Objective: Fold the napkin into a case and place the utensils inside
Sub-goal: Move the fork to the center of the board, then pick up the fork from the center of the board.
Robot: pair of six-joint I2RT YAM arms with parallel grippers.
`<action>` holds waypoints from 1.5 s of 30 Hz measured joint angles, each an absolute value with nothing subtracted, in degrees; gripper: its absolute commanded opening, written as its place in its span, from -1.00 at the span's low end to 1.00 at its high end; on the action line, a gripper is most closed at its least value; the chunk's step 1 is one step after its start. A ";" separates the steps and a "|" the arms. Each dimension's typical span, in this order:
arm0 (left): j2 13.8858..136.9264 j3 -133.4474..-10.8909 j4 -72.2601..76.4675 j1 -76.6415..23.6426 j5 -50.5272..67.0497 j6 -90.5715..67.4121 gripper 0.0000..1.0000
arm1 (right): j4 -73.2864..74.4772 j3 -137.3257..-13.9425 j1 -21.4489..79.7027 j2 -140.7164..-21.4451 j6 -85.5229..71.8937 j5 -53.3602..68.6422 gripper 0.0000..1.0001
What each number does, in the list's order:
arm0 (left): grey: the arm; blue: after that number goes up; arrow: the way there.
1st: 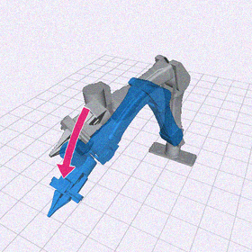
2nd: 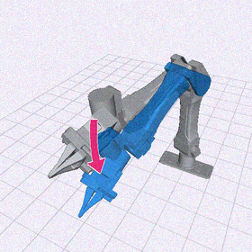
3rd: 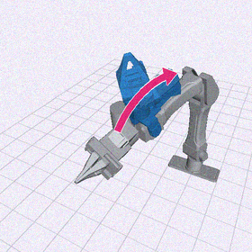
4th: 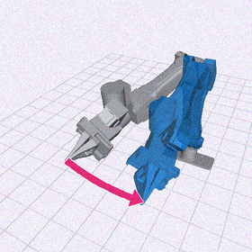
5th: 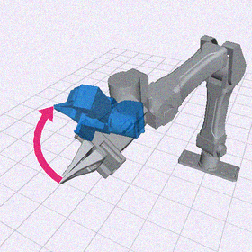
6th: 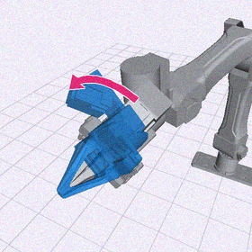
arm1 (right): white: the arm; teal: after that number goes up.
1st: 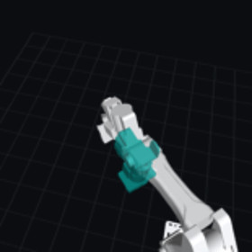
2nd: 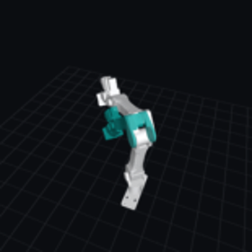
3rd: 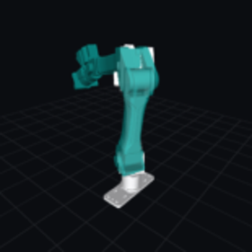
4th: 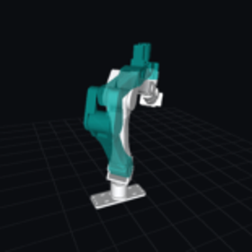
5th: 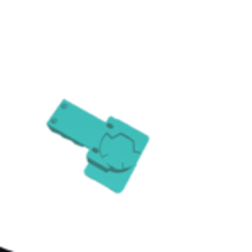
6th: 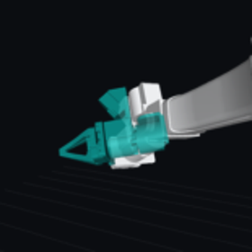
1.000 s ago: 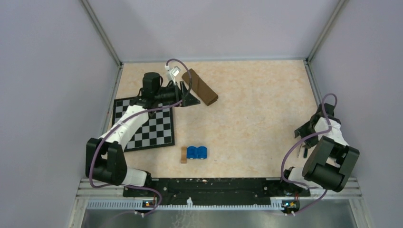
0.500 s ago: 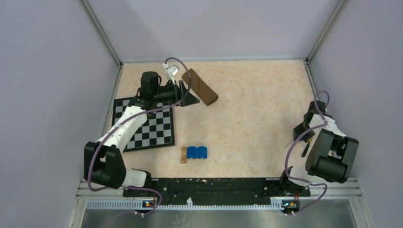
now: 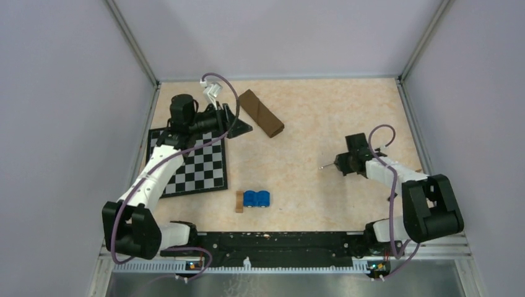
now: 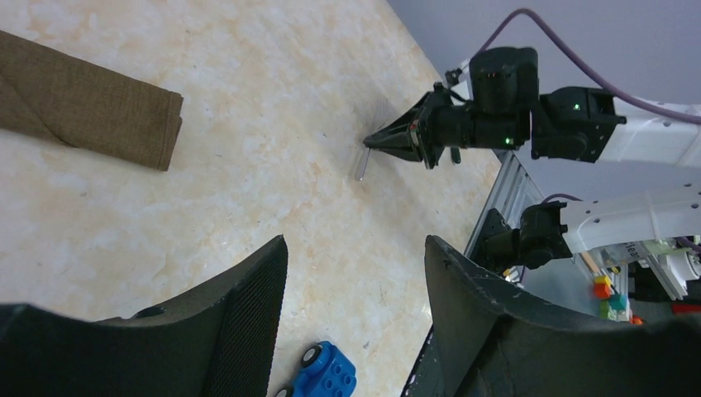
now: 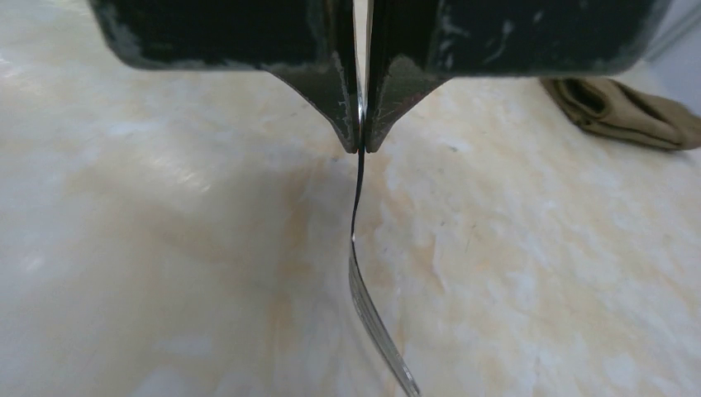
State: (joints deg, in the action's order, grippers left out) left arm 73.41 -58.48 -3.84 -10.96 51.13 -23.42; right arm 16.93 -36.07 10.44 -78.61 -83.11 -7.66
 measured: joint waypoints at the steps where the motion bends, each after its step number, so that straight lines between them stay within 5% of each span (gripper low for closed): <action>1: 72.55 -58.06 -3.84 -10.41 51.11 -23.42 0.34 | 15.51 -35.20 13.02 -78.76 -88.27 -9.45 -1.00; 7: 68.97 -57.39 -3.73 -8.82 50.83 -23.40 0.34 | 11.31 -34.87 23.59 -83.33 -110.02 -20.86 -1.00; 13: 68.66 -57.19 -3.55 -8.54 50.94 -23.40 0.33 | 10.15 -36.67 31.51 -85.97 -117.43 -27.38 0.10; 20: 68.25 -57.04 -3.49 -7.64 51.37 -23.42 0.33 | 14.28 -40.80 36.51 -79.77 -112.55 -26.15 0.60; 24: 67.22 -56.99 -3.66 -7.57 51.31 -23.05 0.33 | 20.38 -50.57 35.40 -76.05 -82.78 -25.65 0.59; 28: 66.63 -56.99 -3.66 -7.53 51.40 -22.79 0.34 | 21.98 -60.23 34.28 -79.02 -37.60 -22.81 0.35; 32: 66.65 -56.66 -3.16 -6.94 51.66 -23.35 0.33 | 24.91 -59.92 32.60 -84.90 -0.19 -16.78 0.18; 34: 66.65 -56.29 -2.83 -6.61 51.64 -23.75 0.34 | 27.57 -58.08 28.97 -87.22 13.65 -8.97 0.26; 45: 67.02 -55.22 -2.52 -6.28 51.22 -23.51 0.34 | 31.97 -63.00 20.51 -94.72 45.30 17.41 0.21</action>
State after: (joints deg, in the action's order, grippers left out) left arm 67.02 -55.22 -2.52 -6.28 51.22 -23.51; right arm 31.97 -63.00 20.51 -94.72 45.30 17.41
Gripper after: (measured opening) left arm 0.669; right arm 0.571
